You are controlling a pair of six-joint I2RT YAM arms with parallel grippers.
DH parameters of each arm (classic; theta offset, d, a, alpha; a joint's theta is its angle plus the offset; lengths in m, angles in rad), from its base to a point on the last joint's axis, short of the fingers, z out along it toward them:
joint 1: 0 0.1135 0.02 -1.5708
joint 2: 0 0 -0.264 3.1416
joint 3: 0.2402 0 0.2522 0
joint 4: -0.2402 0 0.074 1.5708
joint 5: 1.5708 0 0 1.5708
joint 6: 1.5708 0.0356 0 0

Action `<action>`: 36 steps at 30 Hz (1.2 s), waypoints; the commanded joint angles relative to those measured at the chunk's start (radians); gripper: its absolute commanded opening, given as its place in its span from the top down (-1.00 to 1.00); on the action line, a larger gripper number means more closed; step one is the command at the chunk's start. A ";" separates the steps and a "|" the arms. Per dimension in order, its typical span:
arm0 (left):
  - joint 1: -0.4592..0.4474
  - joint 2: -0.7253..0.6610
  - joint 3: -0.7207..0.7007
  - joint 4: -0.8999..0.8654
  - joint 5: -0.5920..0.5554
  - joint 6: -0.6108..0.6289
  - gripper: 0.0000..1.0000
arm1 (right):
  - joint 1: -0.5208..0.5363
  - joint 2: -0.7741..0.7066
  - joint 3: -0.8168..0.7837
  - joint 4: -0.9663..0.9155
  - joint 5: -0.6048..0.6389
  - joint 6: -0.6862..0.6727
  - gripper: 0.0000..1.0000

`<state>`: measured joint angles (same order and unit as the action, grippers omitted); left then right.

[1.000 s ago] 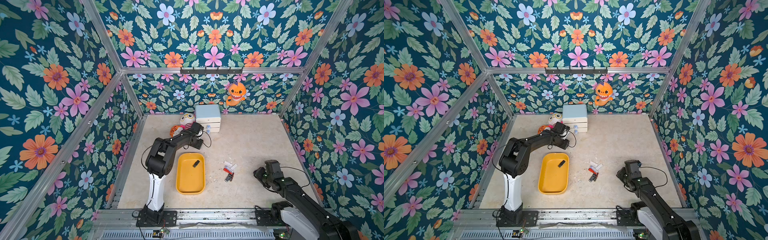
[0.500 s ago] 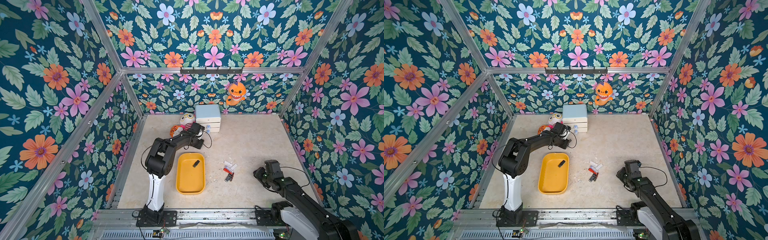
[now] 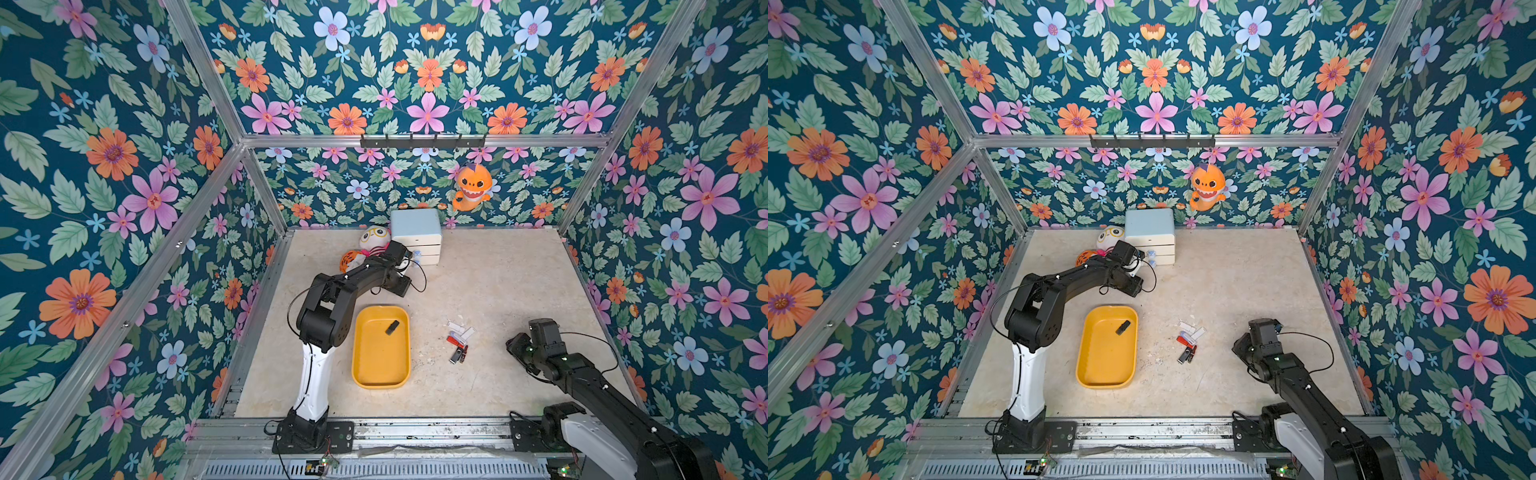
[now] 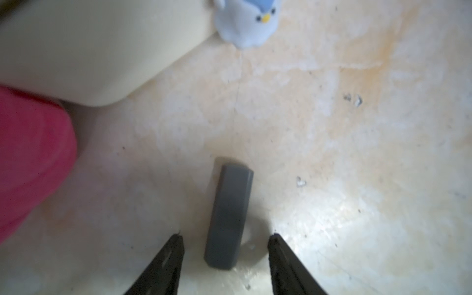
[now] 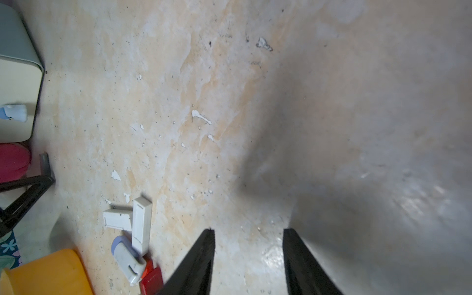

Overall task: Put the usb flash drive into the storage box
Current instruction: Pick up the USB flash from the center of the board, then place the USB flash in the storage box.

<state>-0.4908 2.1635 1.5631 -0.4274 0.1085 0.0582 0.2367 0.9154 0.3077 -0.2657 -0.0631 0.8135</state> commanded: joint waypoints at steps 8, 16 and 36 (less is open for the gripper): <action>-0.005 0.027 -0.036 -0.046 0.069 0.015 0.17 | 0.000 0.011 0.008 0.006 -0.004 -0.014 0.02; -0.005 -0.024 -0.093 -0.046 0.057 0.004 0.50 | 0.001 0.013 0.008 0.006 -0.004 -0.014 0.02; -0.005 -0.261 -0.071 -0.113 0.025 -0.134 0.56 | 0.001 0.017 0.011 0.003 -0.001 -0.013 0.02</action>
<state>-0.4973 1.9396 1.4857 -0.4881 0.1570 -0.0357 0.2367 0.9306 0.3111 -0.2634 -0.0738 0.8097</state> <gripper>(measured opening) 0.235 0.490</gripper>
